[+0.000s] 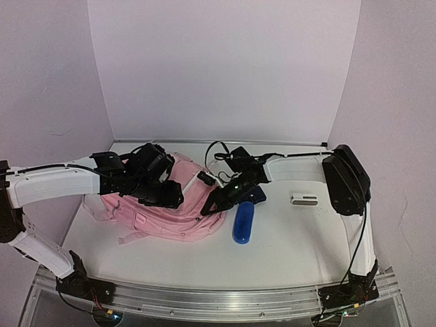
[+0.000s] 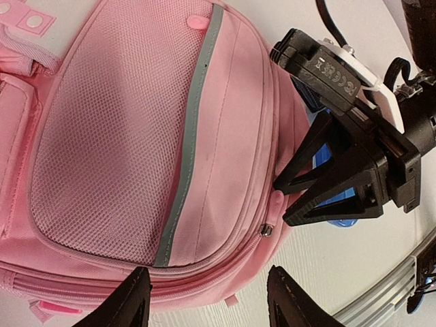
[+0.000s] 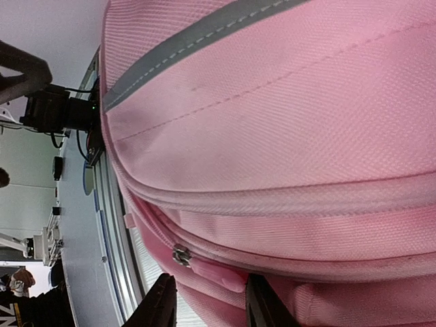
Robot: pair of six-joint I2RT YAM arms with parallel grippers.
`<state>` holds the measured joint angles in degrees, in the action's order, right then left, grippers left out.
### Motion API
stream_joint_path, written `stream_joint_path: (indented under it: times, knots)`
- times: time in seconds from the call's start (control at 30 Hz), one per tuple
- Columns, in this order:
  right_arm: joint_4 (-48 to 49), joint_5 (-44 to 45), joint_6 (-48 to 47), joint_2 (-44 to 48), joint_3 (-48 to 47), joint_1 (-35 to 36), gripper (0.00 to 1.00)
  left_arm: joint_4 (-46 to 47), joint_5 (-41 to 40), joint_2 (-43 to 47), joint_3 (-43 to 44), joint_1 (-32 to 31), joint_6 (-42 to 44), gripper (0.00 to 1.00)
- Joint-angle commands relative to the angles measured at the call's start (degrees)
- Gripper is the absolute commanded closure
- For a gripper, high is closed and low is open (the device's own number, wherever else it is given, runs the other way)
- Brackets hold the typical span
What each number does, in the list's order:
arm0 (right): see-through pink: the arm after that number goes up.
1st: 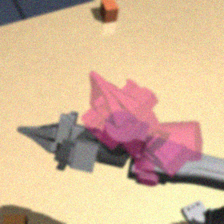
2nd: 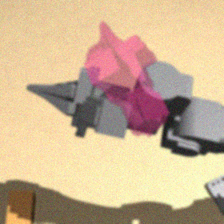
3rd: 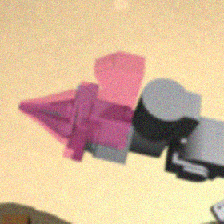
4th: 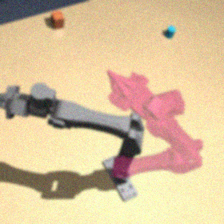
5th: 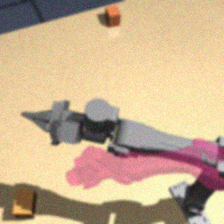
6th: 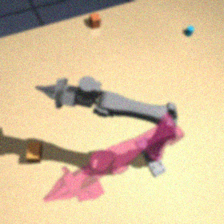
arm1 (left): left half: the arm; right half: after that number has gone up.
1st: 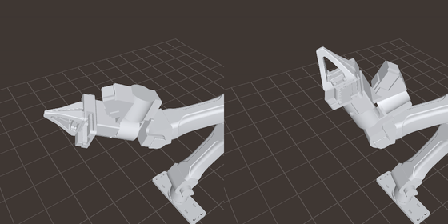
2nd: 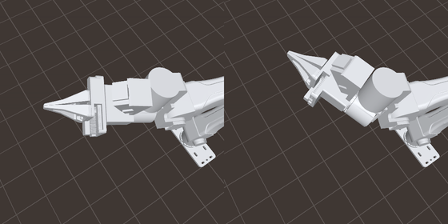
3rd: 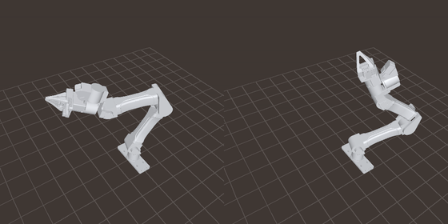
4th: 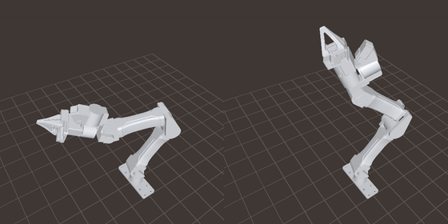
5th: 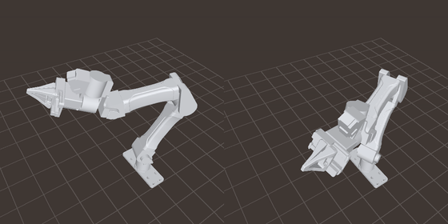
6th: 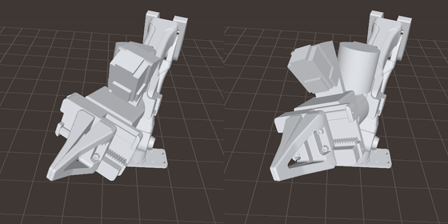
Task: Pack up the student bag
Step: Zip the student bag at the center of the board.
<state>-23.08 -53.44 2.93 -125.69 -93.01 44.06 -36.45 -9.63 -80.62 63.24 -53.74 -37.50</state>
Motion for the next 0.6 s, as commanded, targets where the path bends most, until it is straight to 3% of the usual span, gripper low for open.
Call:
stream_joint_path:
  times: [0.0, 0.23, 0.4, 0.57]
  knots:
    - [-0.2, -5.2, -0.4, -0.6, -1.9, 0.4, 0.71, 0.4, -0.6, 1.9, 0.8, -0.2, 0.8, 0.41]
    - [-0.2, -7.0, -0.6, -0.7, -2.2, 0.5, 0.76, 0.3, -0.8, 2.3, 0.6, -0.2, 0.8, 0.41]
    - [-0.3, -0.7, 2.0, -1.8, -3.3, 0.6, 0.62, 0.1, -1.0, 2.1, 0.7, -0.2, 0.8, 0.41]
    - [-0.5, 3.3, 5.0, -3.2, -3.8, 0.6, 0.60, -0.2, -1.3, 2.2, 0.8, -0.2, 1.0, 0.41]
